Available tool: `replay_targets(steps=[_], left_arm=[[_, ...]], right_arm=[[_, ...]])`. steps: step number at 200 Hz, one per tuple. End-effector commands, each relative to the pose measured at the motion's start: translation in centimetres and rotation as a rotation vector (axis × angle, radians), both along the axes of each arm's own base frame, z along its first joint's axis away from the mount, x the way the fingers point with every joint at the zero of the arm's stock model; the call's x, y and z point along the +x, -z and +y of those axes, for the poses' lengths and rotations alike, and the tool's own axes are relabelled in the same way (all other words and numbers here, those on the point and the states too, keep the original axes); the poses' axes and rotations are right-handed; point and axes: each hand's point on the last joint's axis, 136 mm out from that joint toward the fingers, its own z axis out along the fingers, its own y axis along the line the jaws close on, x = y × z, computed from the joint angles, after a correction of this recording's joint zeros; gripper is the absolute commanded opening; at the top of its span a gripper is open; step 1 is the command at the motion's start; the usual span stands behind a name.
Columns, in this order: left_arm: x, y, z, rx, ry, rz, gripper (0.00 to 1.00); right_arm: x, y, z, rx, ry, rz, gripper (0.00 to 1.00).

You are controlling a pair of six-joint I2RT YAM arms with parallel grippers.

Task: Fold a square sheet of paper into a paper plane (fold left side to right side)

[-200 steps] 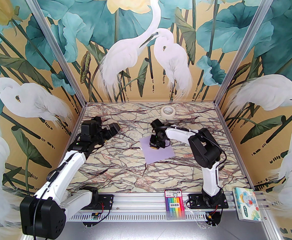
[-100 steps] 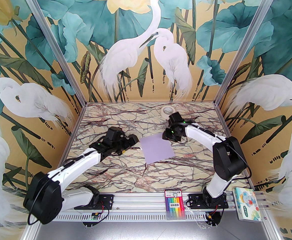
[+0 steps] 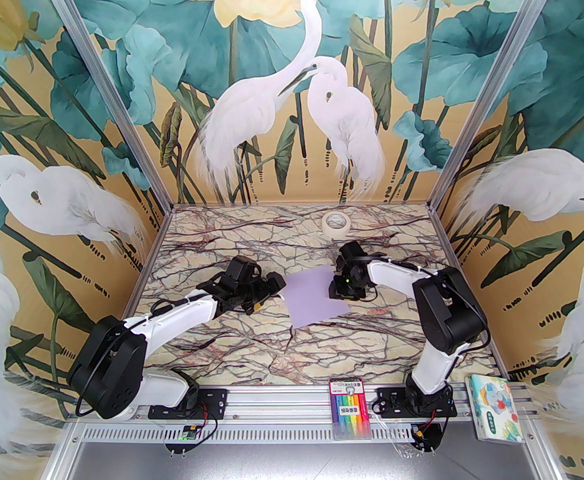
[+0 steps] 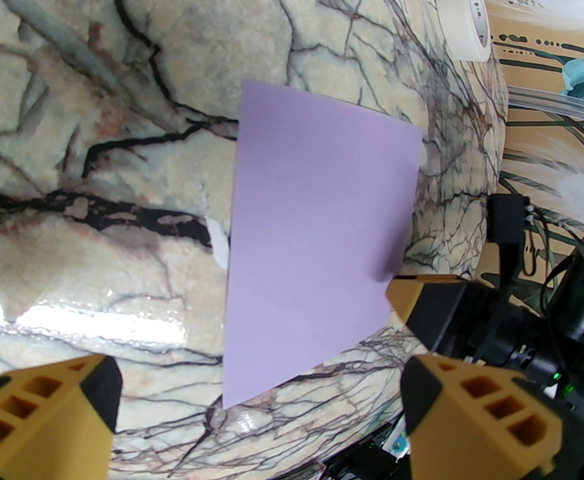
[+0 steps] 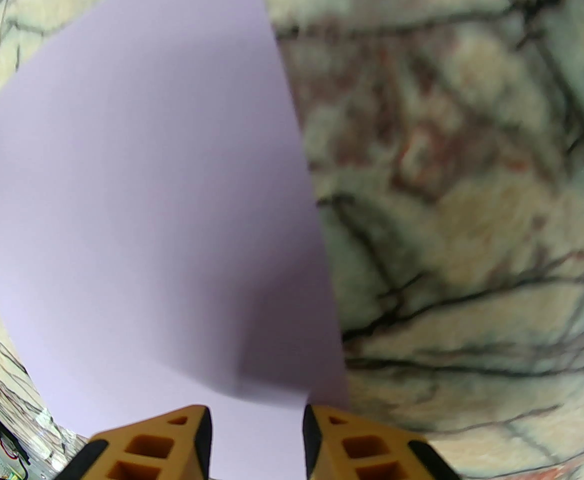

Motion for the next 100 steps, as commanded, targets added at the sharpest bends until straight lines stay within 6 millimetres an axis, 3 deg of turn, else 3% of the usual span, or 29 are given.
replay_targets(steps=[1,45,100], left_arm=[[0.6,-0.9,-0.6,-0.007,0.02,-0.026,0.99],[0.6,-0.8,-0.6,0.01,0.032,-0.027,0.99],[1.1,0.1,-1.0,0.04,0.077,-0.03,0.98]], right_arm=[[-1.8,-0.1,2.0,0.043,0.011,0.037,0.37],[-2.9,-1.4,5.2,0.122,0.036,0.044,0.38],[-0.7,-3.0,4.2,0.041,0.022,-0.043,0.31]])
